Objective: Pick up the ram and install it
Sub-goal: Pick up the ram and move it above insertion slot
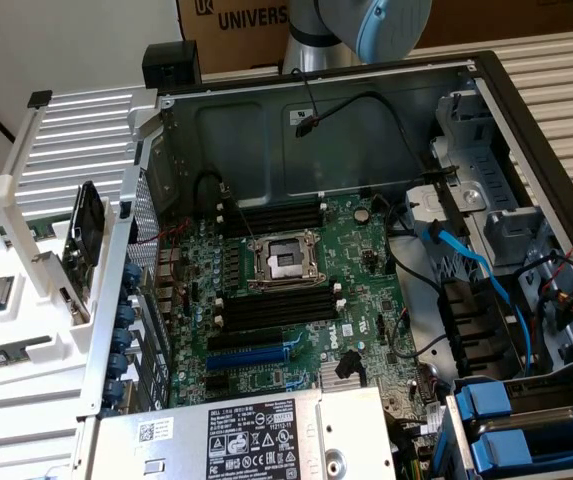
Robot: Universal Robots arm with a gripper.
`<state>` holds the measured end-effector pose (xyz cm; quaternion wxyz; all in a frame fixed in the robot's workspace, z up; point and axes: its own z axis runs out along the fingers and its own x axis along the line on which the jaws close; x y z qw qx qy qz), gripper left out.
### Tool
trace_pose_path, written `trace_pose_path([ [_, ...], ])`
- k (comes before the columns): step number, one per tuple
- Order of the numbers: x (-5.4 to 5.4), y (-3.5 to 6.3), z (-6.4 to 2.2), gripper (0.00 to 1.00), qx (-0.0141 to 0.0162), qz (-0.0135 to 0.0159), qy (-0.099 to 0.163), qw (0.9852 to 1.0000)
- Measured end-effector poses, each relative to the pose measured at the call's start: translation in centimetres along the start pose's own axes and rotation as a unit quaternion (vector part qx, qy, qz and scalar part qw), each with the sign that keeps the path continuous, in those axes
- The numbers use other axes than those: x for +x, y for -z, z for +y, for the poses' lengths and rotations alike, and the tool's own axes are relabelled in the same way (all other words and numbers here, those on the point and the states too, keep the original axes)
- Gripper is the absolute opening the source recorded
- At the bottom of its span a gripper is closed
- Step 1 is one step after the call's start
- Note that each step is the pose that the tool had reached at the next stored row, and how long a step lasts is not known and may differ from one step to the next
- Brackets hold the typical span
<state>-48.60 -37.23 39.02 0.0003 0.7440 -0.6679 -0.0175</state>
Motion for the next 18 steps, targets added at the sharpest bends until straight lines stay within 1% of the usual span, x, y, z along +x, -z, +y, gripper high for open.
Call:
trace_pose_path([
  [9, 0.00, 0.00, 0.00, 0.11, 0.0001, 0.0000, 0.000, 1.0000],
  [11, 0.01, -0.04, 0.02, 0.11, 0.0012, 0.0008, 0.000, 1.0000],
  [13, 0.03, -0.15, 0.05, 0.11, 0.0031, 0.0018, 0.000, 1.0000],
  [17, 0.14, -0.39, 0.08, 0.11, 0.0068, 0.0057, 0.000, 1.0000],
  [18, 0.19, -0.45, 0.09, 0.11, 0.0075, 0.0062, 0.000, 1.0000],
])
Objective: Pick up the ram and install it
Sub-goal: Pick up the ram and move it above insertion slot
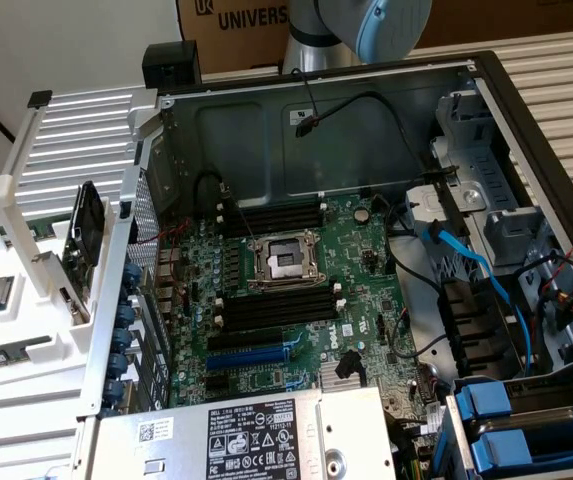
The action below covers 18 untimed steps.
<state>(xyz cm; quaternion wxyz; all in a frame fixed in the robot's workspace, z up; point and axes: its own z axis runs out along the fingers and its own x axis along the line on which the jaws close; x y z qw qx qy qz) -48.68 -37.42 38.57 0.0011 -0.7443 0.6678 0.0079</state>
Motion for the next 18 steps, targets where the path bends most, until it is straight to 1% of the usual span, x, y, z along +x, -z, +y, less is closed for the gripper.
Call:
trace_pose_path([
  [2, 0.1, -0.12, 0.01, 0.11, 0.0017, 0.0012, 0.000, 1.0000],
  [5, 0.2, -0.32, 0.01, 0.11, 0.0047, 0.0021, 0.001, 1.0000],
  [6, 0.3, -0.51, 0.02, 0.11, 0.0068, 0.0024, 0.001, 1.0000],
  [12, 0.9, -0.87, 0.08, 0.11, 0.0072, 0.0021, 0.002, 1.0000],
  [15, 1.6, -1.52, 0.16, 0.11, 0.0075, 0.0022, 0.002, 1.0000],
  [16, 2.1, -1.89, 0.20, 0.11, 0.0078, 0.0022, 0.002, 1.0000],
  [18, 2.5, -2.26, 0.11, 0.11, 0.0080, 0.0021, 0.002, 1.0000],
])
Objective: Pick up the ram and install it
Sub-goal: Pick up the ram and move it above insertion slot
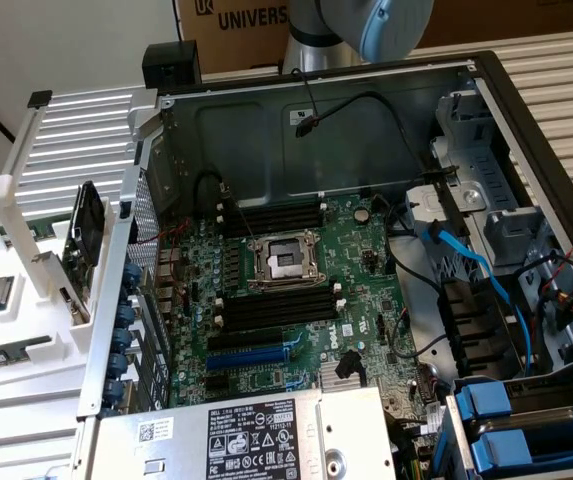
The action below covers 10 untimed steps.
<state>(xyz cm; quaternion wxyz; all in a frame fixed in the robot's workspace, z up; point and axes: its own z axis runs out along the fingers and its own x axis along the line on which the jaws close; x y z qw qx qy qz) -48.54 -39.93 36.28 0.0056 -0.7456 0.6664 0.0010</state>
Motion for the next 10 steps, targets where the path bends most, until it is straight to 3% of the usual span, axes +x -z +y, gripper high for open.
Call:
trace_pose_path([
  [2, 0.3, -0.34, -0.51, 0.11, -0.0003, 0.0002, 0.000, 1.0000],
  [4, 0.7, -1.08, -2.11, 0.11, -0.0002, 0.0001, 0.000, 1.0000],
  [5, 0.9, -1.46, -2.44, 0.11, 0.0000, 0.0000, 0.000, 1.0000],
  [10, 1.2, -2.91, -2.61, 0.11, -0.0001, 0.0002, 0.000, 1.0000],
])
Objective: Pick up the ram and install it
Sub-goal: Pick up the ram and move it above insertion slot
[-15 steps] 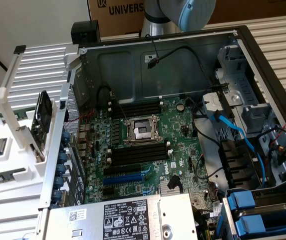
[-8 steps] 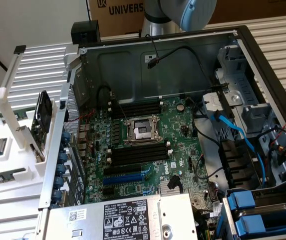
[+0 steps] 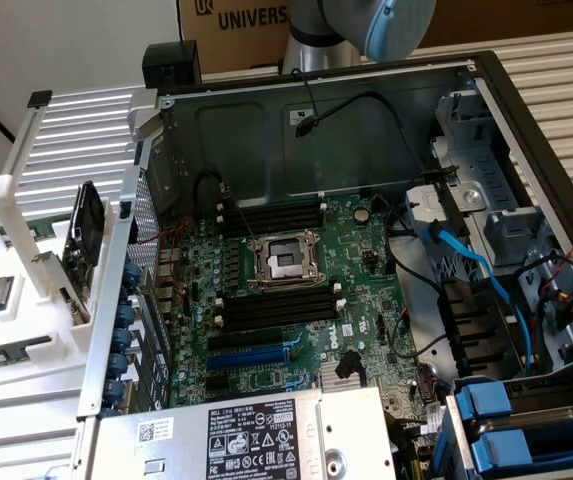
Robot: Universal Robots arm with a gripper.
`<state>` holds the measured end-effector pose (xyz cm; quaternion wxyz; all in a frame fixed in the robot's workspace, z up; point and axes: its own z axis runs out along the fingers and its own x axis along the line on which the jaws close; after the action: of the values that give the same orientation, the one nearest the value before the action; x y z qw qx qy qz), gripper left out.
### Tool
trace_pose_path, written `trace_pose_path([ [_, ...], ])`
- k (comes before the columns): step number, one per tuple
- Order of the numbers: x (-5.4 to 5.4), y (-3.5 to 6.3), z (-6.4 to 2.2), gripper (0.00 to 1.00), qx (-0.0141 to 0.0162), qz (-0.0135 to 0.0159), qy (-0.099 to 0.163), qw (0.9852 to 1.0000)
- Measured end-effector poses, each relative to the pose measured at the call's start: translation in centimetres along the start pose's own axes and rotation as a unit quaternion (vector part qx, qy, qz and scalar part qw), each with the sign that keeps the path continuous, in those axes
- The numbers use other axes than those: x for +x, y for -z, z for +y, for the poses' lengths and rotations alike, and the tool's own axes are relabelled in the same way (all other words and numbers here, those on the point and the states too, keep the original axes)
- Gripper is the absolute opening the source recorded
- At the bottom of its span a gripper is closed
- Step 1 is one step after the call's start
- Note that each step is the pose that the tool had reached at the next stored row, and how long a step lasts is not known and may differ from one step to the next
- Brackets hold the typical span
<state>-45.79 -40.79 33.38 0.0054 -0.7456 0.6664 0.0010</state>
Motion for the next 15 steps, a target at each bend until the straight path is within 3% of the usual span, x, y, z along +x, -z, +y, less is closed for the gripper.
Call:
trace_pose_path([
  [5, 0.2, -0.91, -0.04, 0.11, 0.0000, 0.0000, 0.000, 1.0000],
  [15, 1.5, -3.09, 0.14, 0.11, 0.0007, -0.0001, 0.000, 1.0000],
])
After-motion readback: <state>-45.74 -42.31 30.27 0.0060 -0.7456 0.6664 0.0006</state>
